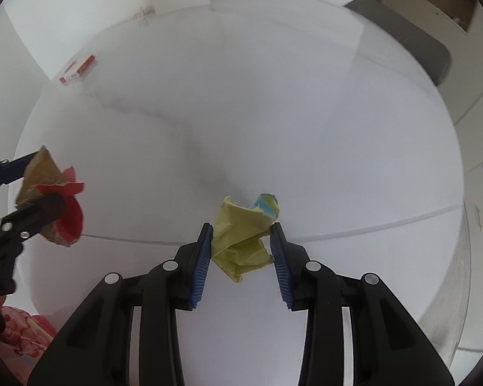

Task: Collect trash
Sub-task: 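Grasp the yellow crumpled paper with the right tool, then drop the yellow paper with the right tool while the left tool drops the cardboard bag into the wastebasket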

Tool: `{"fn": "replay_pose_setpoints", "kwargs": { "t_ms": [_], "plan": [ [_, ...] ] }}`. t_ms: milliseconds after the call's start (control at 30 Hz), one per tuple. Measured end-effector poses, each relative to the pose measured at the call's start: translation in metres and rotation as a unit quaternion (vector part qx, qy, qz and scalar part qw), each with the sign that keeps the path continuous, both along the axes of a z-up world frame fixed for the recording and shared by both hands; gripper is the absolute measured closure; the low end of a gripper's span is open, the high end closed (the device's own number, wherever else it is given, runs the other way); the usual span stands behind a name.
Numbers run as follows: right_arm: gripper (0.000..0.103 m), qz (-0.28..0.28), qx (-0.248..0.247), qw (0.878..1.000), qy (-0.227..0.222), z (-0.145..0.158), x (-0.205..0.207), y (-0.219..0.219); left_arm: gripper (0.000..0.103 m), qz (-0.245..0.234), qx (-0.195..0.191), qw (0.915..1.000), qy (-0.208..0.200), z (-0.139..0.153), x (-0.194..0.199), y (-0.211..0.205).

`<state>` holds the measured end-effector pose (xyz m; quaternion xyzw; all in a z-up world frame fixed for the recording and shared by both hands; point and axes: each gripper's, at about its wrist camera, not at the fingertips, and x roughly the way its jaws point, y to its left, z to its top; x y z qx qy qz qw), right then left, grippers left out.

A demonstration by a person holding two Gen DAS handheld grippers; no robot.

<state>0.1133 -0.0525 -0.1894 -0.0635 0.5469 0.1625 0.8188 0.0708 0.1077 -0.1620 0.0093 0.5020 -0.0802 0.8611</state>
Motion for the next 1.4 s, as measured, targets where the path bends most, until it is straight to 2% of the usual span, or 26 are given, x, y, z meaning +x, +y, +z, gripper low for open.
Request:
{"fn": "replay_pose_setpoints", "kwargs": {
  "t_ms": [133, 233, 367, 433, 533, 700, 733, 767, 833, 867, 967, 1100, 1200, 1267, 1400],
  "plan": [
    [0.066, -0.045, -0.003, 0.999, -0.017, 0.017, -0.044, -0.024, 0.025, -0.052, 0.003, 0.9986, -0.01, 0.011, -0.017, -0.039],
    [0.066, -0.085, -0.005, 0.996, -0.021, 0.025, -0.084, -0.053, 0.025, -0.089, -0.006, 0.9961, 0.001, 0.015, -0.029, -0.07],
    [0.066, -0.155, -0.014, 0.988, -0.013, 0.016, -0.143, -0.107, 0.025, -0.14, -0.012, 0.99, 0.017, 0.017, -0.046, -0.116],
    [0.066, -0.192, -0.005, 0.981, -0.001, 0.004, -0.172, -0.14, 0.025, -0.168, -0.005, 0.9857, 0.012, 0.021, -0.058, -0.141],
    [0.065, -0.248, -0.009, 0.968, 0.03, -0.031, -0.211, -0.178, 0.025, -0.21, 0.008, 0.9776, 0.001, 0.026, -0.075, -0.177],
    [0.065, -0.296, 0.018, 0.952, 0.071, -0.101, -0.235, -0.214, 0.025, -0.26, 0.018, 0.9654, -0.001, 0.031, -0.099, -0.224],
    [0.062, -0.301, 0.025, 0.951, 0.073, -0.11, -0.236, -0.218, 0.025, -0.267, 0.019, 0.9634, 0.0, 0.031, -0.104, -0.232],
    [0.05, -0.306, 0.033, 0.948, 0.084, -0.123, -0.237, -0.223, 0.025, -0.274, 0.021, 0.9615, 0.003, 0.031, -0.107, -0.24],
    [0.034, -0.316, 0.043, 0.943, 0.095, -0.139, -0.238, -0.23, 0.025, -0.282, 0.026, 0.959, 0.007, 0.029, -0.11, -0.251],
    [0.03, -0.319, 0.047, 0.942, 0.093, -0.14, -0.242, -0.237, 0.025, -0.286, 0.029, 0.9577, 0.008, 0.028, -0.112, -0.258],
    [0.019, -0.33, 0.059, 0.938, 0.087, -0.135, -0.248, -0.251, 0.025, -0.301, 0.037, 0.9528, 0.009, 0.026, -0.119, -0.276],
    [0.015, -0.349, 0.054, 0.933, 0.064, -0.114, -0.268, -0.271, 0.025, -0.319, 0.044, 0.9466, 0.016, 0.018, -0.131, -0.294],
    [0.008, -0.385, 0.048, 0.921, 0.037, -0.089, -0.29, -0.292, 0.023, -0.335, 0.05, 0.9405, 0.03, 0.005, -0.14, -0.317],
    [0.007, -0.405, 0.046, 0.913, 0.023, -0.075, -0.302, -0.307, 0.022, -0.348, 0.052, 0.9347, 0.048, -0.009, -0.147, -0.334],
    [0.006, -0.427, 0.038, 0.903, 0.008, -0.055, -0.323, -0.33, 0.016, -0.374, 0.052, 0.9182, 0.12, -0.058, -0.157, -0.369]
  ]
}}
